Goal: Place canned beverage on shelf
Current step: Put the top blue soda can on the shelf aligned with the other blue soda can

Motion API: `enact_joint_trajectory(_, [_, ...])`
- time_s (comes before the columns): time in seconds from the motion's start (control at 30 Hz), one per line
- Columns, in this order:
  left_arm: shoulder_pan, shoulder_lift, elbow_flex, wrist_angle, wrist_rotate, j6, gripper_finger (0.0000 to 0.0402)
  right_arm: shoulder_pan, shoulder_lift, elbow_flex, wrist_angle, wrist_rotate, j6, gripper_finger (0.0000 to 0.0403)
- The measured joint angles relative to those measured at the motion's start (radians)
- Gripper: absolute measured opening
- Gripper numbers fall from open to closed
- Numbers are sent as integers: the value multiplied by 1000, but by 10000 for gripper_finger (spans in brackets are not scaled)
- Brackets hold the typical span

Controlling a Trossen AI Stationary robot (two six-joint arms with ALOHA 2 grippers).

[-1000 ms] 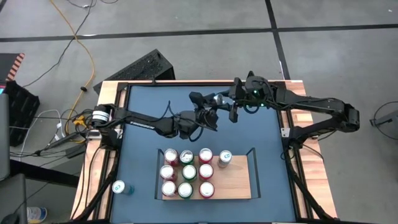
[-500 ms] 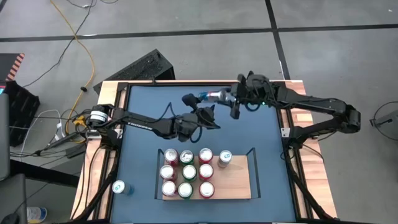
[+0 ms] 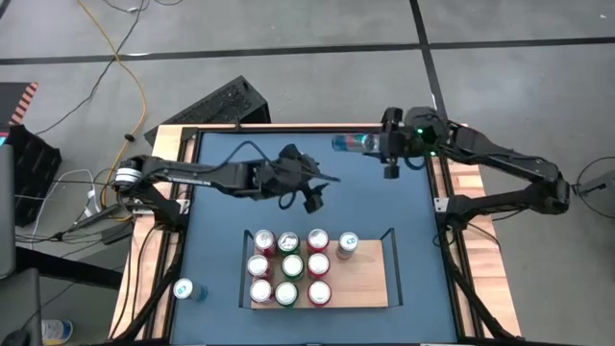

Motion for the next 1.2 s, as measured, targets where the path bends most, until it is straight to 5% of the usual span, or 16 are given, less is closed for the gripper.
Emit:
enact_joint_trajectory(0.4, [-6, -123, 2, -59, 78, -101, 289, 304, 7, 366, -347, 93, -40, 194])
enact_joint_trajectory(0.7, [-12, -270, 2, -152, 213, -232, 289, 668, 51, 433, -443, 146, -137, 194])
enact_joint_trajectory(0.97, [-13, -377, 1, -222, 216, -262, 289, 972, 205, 549, -451, 303, -122, 194])
enact_joint_trajectory(1.2, [-13, -400, 1, -250, 226, -258, 289, 1074, 404, 743, -688, 320, 31, 194])
